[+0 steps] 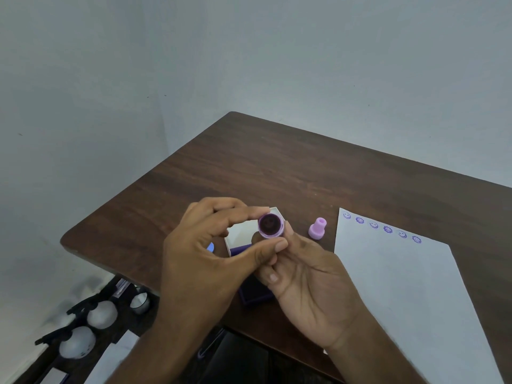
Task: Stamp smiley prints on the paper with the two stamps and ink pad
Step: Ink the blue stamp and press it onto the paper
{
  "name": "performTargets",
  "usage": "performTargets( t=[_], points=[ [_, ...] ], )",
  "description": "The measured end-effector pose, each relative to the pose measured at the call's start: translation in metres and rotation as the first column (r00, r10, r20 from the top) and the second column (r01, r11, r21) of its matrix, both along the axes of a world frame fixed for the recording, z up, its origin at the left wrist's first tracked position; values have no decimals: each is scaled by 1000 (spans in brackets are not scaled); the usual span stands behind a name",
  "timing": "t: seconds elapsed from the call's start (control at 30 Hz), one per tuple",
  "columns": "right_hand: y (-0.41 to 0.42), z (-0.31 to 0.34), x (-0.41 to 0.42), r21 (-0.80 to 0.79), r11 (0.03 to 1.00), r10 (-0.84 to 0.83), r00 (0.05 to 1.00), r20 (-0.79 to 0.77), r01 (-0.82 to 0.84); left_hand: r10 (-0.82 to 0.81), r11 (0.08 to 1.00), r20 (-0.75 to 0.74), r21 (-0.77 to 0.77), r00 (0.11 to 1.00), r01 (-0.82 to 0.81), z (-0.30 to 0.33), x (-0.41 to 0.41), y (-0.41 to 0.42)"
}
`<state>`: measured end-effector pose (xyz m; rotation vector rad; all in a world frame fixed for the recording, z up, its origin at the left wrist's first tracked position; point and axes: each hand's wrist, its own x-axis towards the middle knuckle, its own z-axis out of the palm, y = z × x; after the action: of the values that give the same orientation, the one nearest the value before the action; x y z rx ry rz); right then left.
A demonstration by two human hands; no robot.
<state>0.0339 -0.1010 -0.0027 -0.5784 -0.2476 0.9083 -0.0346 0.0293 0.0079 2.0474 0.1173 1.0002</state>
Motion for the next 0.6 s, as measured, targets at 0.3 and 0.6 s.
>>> performTargets(
  t=[0.3,0.6],
  points=[
    [-17,16,31,-553,572,272,496,824,605,-15,985,-411,148,912,83,-35,-7,28],
    [4,17,28,-583,338,750,162,641,739,97,925,-558,355,824,132,-49,-4,19]
  ],
)
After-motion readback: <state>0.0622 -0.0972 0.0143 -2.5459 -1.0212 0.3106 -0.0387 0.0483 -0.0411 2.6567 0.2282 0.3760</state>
